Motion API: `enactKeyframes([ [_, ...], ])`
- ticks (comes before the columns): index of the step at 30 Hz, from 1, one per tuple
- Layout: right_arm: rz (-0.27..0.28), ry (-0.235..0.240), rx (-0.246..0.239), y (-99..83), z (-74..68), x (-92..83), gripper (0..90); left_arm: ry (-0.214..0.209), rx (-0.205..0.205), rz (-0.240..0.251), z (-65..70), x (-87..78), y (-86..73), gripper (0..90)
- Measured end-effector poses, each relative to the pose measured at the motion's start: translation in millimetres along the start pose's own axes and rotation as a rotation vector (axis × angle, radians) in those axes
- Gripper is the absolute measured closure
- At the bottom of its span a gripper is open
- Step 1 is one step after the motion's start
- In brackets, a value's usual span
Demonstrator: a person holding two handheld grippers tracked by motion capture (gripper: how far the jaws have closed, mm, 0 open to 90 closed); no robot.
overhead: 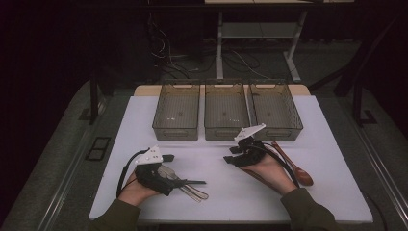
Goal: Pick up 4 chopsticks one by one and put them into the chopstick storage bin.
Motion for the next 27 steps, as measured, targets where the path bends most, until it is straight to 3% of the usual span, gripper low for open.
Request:
enactKeyframes([
  [5, 0.018, -0.006, 0.009, -8.5, 1.0, -19.9, 48.7, -0.003, 0.001, 0.000, 0.2, -0.3, 0.0, 0.0],
  [15, 0.017, -0.008, 0.010, -23.2, -0.6, -41.8, 48.7, -0.003, 0.003, 0.001, 0.5, -0.8, 0.2, 0.0],
  [27, -0.025, -0.011, -0.004, -53.4, -13.8, -67.2, 61.9, -0.003, 0.007, -0.005, 0.5, -0.8, -0.3, 0.0],
])
Point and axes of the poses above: each handheld gripper's, and its own axes: x roughly forward along the jaws, y roughly out of its top, z roughly to its right, the point moved 6 cm from there along x, roughly forward along the jaws, and after that the axes turned 9 degrees about -x, right-handed, at the moved point
